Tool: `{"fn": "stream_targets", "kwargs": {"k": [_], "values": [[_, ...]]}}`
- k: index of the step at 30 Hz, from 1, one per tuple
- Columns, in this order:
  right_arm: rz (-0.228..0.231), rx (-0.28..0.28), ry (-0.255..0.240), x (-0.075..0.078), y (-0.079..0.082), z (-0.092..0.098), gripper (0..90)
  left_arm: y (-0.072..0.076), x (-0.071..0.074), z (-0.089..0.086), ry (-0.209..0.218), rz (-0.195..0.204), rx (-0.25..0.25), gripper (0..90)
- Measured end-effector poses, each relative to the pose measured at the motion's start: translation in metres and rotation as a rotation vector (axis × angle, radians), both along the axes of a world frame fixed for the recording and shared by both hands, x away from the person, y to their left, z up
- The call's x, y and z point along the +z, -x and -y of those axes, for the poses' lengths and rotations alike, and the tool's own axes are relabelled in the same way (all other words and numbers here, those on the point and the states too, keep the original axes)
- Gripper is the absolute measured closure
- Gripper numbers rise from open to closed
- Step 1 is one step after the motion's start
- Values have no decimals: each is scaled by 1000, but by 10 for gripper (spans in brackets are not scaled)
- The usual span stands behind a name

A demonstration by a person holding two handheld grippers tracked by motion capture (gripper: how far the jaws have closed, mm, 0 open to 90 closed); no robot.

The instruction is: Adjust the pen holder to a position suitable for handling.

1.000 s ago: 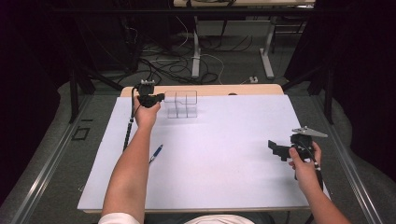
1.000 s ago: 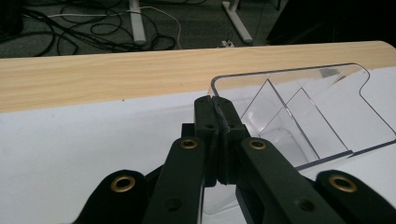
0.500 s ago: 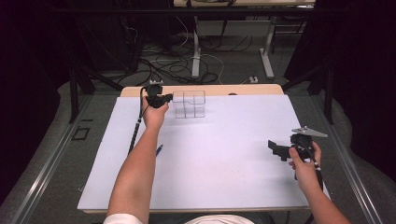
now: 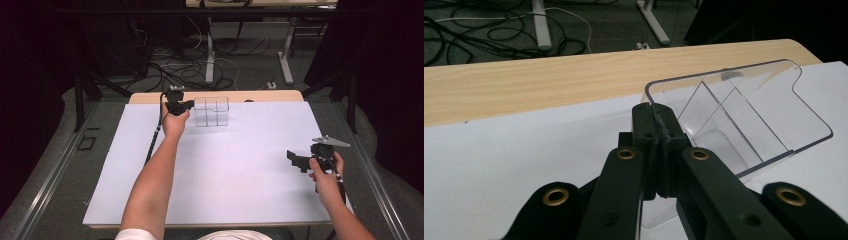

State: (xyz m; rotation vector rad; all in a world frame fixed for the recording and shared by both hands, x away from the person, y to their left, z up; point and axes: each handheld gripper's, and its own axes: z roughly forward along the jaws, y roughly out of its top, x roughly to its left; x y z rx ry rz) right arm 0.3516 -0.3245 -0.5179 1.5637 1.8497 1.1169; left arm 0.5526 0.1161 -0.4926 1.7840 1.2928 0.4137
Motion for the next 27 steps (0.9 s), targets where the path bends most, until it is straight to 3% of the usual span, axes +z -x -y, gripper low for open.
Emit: {"fn": "stream_targets", "kwargs": {"k": [15,22,27], "values": [[-1,-1,-6,0,0,1,21,-1,1,12,-5,16,-12,900],[2,3,-6,1,0,0,21,7,8,3,-10,32,-3,900],[8,8,0,1,0,-1,21,15,12,-10,-8,34,17,846]]}}
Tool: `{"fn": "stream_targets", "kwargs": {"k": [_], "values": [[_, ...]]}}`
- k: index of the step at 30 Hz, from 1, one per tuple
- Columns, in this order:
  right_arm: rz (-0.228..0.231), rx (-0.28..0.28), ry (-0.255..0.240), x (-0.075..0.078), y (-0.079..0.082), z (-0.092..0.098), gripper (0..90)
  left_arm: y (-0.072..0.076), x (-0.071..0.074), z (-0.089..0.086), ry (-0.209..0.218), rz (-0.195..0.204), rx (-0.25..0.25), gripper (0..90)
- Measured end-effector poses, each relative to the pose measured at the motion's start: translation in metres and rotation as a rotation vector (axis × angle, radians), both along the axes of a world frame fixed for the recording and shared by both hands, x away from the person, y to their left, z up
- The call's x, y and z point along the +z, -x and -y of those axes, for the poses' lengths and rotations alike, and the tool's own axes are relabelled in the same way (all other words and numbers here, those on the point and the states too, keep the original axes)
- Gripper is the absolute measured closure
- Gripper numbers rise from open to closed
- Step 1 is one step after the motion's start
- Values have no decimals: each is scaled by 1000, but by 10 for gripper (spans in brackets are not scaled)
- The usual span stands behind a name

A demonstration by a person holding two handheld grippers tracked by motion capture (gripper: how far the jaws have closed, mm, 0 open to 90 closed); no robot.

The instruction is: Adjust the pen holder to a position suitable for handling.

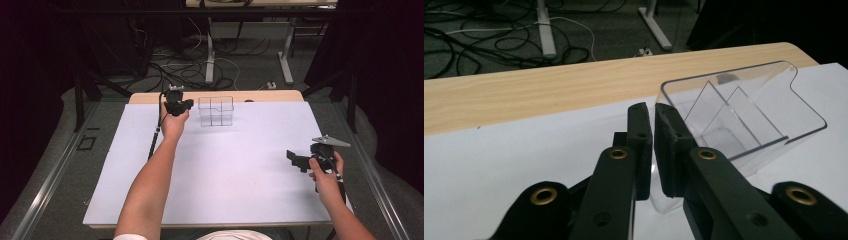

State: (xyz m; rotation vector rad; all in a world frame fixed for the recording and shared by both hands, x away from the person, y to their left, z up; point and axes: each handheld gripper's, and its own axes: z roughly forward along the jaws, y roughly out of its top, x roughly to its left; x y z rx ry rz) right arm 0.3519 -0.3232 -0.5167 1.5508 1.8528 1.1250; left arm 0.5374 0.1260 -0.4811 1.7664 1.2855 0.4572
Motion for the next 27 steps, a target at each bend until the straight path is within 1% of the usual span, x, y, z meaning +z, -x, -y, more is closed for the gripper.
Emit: {"fn": "stream_targets", "kwargs": {"k": [3,5,6,7,9,11,13,14,16,17,20,22,25,27], "values": [[-3,2,-4,0,0,-2,21,5,3,-7,21,4,1,826],[-3,6,-4,0,0,-2,22,9,7,-10,18,9,2,819],[0,8,0,0,0,-2,21,11,9,-12,13,4,-2,812],[1,12,0,0,0,-3,21,12,11,-13,18,7,-3,807],[0,16,-4,1,0,-4,22,16,15,-14,4,8,-12,794],[3,25,1,1,0,-5,22,20,19,-16,4,18,-19,774],[-3,33,-2,1,0,-7,22,25,23,-18,12,19,-16,749],[1,43,3,0,-1,-7,22,27,24,-19,12,30,-18,737],[-3,46,-3,0,-1,-8,22,32,28,-21,-1,30,-18,714],[1,49,0,0,-2,-8,22,35,30,-22,1,26,-20,695],[2,61,4,0,-1,-8,22,43,35,-25,-11,35,-30,647],[3,63,6,0,-1,-8,22,49,37,-26,-13,36,-36,620],[3,51,-4,1,0,-8,22,57,39,-27,-15,44,-47,576],[7,50,-1,2,0,-7,23,63,39,-29,-7,50,-55,548]]}}
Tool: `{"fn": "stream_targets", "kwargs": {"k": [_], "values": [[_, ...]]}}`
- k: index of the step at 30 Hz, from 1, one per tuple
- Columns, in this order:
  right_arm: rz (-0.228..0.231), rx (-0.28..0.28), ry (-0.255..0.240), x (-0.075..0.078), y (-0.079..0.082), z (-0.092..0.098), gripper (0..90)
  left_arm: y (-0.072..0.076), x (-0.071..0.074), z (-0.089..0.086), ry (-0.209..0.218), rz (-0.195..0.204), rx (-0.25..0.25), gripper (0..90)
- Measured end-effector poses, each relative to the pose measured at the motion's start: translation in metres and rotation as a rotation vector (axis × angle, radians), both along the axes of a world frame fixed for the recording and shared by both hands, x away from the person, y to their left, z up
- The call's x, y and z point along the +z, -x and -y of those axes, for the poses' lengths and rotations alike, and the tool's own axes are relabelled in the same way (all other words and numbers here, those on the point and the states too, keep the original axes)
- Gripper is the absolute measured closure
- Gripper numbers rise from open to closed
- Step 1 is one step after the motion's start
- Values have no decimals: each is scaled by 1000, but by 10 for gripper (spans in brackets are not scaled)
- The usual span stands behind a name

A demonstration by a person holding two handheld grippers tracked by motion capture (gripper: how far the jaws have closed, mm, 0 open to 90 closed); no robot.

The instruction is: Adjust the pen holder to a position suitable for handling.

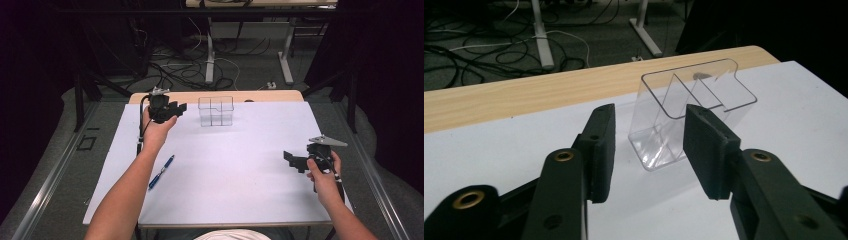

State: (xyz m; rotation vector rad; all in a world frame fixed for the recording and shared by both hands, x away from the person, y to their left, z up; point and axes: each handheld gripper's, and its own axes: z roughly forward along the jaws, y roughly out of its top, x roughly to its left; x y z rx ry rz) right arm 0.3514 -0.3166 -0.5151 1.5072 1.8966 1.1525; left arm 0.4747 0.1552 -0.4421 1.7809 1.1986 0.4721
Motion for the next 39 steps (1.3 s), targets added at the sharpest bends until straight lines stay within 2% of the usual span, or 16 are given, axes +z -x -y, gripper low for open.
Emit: {"fn": "stream_targets", "kwargs": {"k": [4,8,12,18,19,25,28,31,34,39], "values": [[4,-5,3,1,0,0,23,11,-1,-3,-9,-9,-3,466],[1,-10,1,1,1,0,23,21,-2,-6,-11,5,-2,417],[4,-12,1,1,1,1,24,32,-3,-9,-44,8,4,382],[1,-19,-2,1,1,1,24,47,-5,-17,-28,-10,-3,334],[-2,-21,-5,1,1,0,24,50,-6,-19,-30,-5,2,326],[1,-19,-1,1,1,1,24,65,-12,-31,0,-31,27,287],[7,-17,2,1,1,0,24,72,-15,-39,-8,-40,36,249],[1,-15,2,1,1,0,24,77,-20,-45,-39,-34,45,240],[-3,-16,2,1,1,-2,24,81,-22,-50,-29,-43,49,202],[1,-8,8,1,1,-2,24,87,-23,-52,-38,-66,39,160]]}}
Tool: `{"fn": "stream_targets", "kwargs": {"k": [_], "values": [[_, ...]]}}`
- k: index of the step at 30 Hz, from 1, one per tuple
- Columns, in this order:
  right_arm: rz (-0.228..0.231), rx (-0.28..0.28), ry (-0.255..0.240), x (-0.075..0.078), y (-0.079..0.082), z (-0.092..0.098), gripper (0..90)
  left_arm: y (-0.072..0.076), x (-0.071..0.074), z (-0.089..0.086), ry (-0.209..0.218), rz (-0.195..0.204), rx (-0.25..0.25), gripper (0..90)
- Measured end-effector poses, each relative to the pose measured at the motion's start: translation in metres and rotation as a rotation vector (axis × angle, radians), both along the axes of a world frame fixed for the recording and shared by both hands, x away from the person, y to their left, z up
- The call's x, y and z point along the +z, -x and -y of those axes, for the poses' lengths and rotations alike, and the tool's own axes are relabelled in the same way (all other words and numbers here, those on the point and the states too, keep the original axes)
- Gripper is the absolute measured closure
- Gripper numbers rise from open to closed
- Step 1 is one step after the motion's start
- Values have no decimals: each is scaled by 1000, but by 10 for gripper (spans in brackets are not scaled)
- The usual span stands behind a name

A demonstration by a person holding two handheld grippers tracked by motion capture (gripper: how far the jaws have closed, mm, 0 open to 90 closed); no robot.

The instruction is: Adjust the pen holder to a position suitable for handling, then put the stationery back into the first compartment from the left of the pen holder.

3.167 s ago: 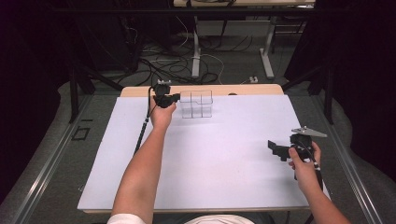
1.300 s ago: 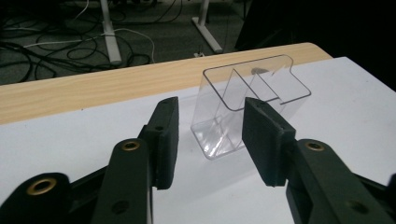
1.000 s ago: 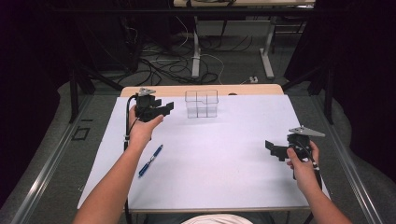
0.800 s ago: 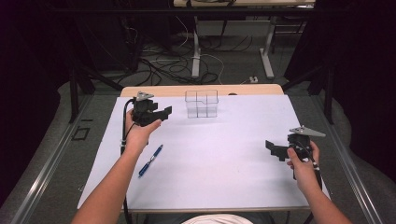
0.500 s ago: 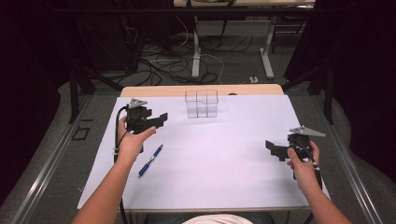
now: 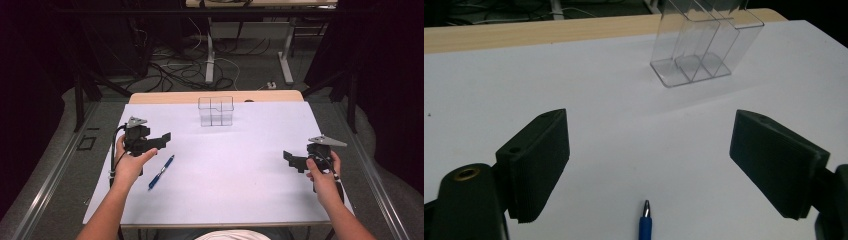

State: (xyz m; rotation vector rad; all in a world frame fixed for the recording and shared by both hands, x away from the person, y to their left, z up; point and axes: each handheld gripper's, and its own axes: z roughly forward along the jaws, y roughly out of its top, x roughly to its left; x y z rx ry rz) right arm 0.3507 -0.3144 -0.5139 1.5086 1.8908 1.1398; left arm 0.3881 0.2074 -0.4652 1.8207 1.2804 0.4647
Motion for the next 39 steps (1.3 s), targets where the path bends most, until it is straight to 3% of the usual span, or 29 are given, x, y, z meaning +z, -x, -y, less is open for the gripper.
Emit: {"fn": "stream_targets", "kwargs": {"k": [5,10,23,27,39], "values": [[-5,-1,0,-1,0,0,24,4,-4,3,-41,-32,-21,125],[-6,3,-4,-1,0,0,24,7,-6,4,-114,-50,-49,131],[-7,4,-1,-1,0,0,26,16,-14,-2,-160,-118,-82,192],[-4,9,6,-1,-1,0,28,17,-16,-5,-158,-160,-90,223],[-10,10,8,-2,-1,-1,31,19,-26,-9,-219,-262,-91,321]]}}
